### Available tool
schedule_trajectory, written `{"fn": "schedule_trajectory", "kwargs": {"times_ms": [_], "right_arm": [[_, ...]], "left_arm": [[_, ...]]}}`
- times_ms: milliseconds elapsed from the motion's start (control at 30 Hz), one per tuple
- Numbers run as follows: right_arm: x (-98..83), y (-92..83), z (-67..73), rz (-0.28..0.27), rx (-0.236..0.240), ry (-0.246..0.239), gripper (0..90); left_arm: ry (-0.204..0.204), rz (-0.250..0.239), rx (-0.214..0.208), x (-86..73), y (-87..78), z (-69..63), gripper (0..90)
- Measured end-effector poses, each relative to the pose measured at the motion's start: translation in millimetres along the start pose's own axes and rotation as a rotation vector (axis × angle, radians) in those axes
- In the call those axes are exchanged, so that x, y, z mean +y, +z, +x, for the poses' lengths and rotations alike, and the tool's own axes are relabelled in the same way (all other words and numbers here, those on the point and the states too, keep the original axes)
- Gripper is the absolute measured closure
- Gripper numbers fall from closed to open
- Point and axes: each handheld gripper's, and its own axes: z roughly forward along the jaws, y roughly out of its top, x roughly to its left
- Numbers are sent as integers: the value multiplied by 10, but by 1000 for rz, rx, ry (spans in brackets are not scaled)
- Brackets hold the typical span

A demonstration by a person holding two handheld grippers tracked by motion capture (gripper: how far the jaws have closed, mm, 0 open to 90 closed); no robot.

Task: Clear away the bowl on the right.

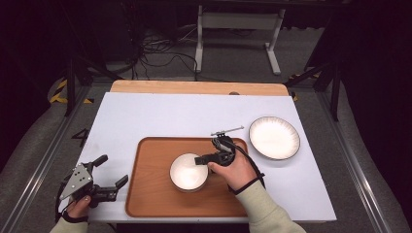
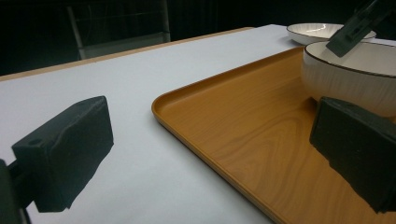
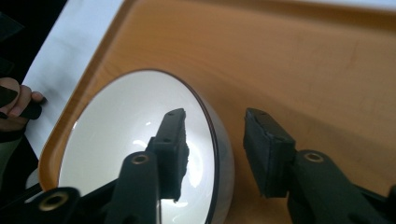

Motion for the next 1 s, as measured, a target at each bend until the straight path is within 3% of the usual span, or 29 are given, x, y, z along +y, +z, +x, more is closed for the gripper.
{"fn": "schedule_trajectory", "kwargs": {"times_ms": [67,300,333,367,400,433,467,500,633,767,1000], "right_arm": [[3,-38,18,-39,-7,-42,559],[-20,-201,90,-225,-5,-264,477],[-20,-201,90,-225,-5,-264,477],[-44,-244,95,-284,-2,-344,461],[-44,-244,95,-284,-2,-344,461],[-67,-276,84,-338,8,-414,435],[-67,-276,84,-338,8,-414,435],[-91,-313,70,-377,13,-471,423],[-133,-389,51,-442,21,-557,374],[-170,-462,26,-497,35,-614,329],[-212,-541,-3,-557,79,-627,291]], "left_arm": [[6,-4,2,-1,-2,-1,3],[10,-9,6,-4,-6,-6,3],[10,-9,6,-4,-6,-6,3],[10,-9,7,-4,-6,-6,3],[10,-8,6,-3,-6,-6,3],[10,-7,3,-2,-3,-2,3],[10,-7,3,-2,-3,-2,3],[5,-3,3,-1,2,-5,3],[6,1,1,1,7,0,3],[7,3,2,3,8,3,3],[5,7,-5,5,8,8,3]]}}
